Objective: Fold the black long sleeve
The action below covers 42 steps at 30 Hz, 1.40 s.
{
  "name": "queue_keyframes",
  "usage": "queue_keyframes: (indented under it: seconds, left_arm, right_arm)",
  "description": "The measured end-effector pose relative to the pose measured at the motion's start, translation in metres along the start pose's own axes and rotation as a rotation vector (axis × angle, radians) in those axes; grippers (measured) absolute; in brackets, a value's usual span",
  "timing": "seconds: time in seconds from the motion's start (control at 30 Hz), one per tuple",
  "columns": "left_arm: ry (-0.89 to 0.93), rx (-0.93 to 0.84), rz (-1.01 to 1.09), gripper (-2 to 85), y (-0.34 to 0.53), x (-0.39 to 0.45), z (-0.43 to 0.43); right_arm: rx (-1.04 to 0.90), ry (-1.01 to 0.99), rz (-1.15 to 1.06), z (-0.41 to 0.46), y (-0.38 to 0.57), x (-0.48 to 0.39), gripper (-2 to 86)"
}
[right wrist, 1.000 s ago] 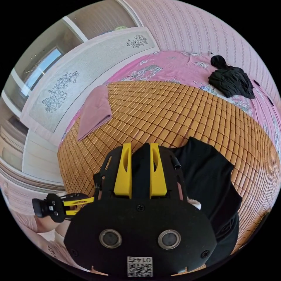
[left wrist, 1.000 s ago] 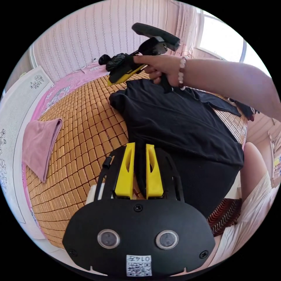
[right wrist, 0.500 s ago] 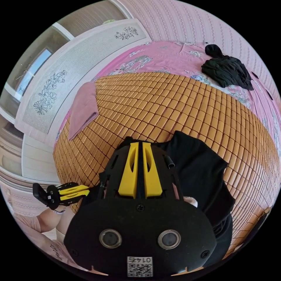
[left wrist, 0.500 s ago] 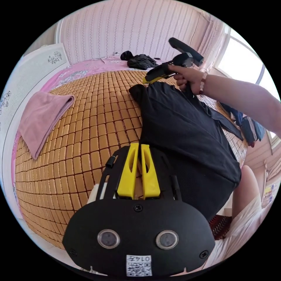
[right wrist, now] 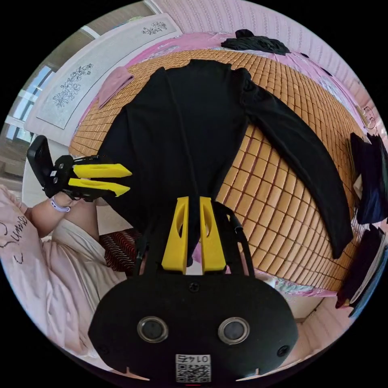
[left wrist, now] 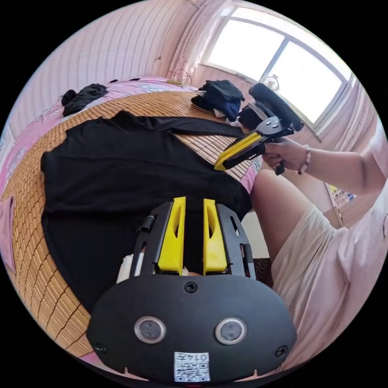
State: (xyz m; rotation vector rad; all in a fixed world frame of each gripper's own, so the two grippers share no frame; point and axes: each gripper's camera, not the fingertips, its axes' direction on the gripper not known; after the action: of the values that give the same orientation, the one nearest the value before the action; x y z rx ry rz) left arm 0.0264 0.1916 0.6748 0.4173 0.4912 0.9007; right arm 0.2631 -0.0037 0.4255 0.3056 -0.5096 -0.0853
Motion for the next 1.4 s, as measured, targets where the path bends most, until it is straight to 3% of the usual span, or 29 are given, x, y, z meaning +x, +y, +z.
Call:
queue_keyframes:
  seconds: [0.1, 0.23, 0.37, 0.57, 0.67, 0.8, 1.0, 1.17, 1.23, 1.33, 1.4]
  left_arm:
    - [0.028, -0.155, 0.054, 7.0, -0.01, 0.012, 0.032]
    - [-0.017, -0.153, 0.121, 6.6, -0.009, 0.016, 0.027]
    - [-0.072, -0.139, 0.088, 6.5, -0.012, 0.007, 0.002]
    - [-0.216, -0.11, -0.033, 6.0, -0.011, -0.033, -0.015]
    - [-0.243, -0.205, -0.078, 5.5, -0.006, -0.051, -0.002]
    - [-0.238, -0.16, -0.099, 5.0, 0.001, -0.054, -0.006]
    - [-0.187, -0.138, -0.184, 3.3, 0.007, -0.065, -0.015]
    - [-0.09, -0.026, -0.305, -0.1, 0.02, -0.085, -0.047]
    - [-0.093, 0.035, -0.328, -0.6, 0.027, -0.09, -0.07]
    - [-0.143, 0.088, -0.356, -0.8, 0.047, -0.096, -0.107]
    - [-0.182, 0.079, -0.392, -0.8, 0.069, -0.1, -0.128]
  right_arm:
    - [0.121, 0.195, 0.139, -0.035, 0.025, 0.021, 4.7]
    - [0.23, 0.433, 0.291, -0.085, 0.043, 0.078, 6.6]
    - [0.266, 0.364, 0.504, -0.122, 0.061, 0.154, 11.5]
    - [0.308, 0.274, 0.885, -0.137, 0.107, 0.225, 8.7]
    - [0.415, 0.187, 0.864, -0.152, 0.122, 0.224, 4.7]
    - [0.43, 0.103, 0.894, -0.168, 0.135, 0.228, 0.6]
    - [0.625, -0.043, 0.678, -0.232, 0.12, 0.179, -0.2]
    - [1.056, -0.353, 0.122, -0.337, 0.068, 0.077, -0.3]
    - [1.126, -0.477, -0.125, -0.364, 0.051, 0.026, -0.3]
    - [0.993, -0.567, -0.472, -0.372, 0.028, -0.065, -0.1]
    - [0.885, -0.439, -0.433, -0.351, 0.025, -0.09, 0.1]
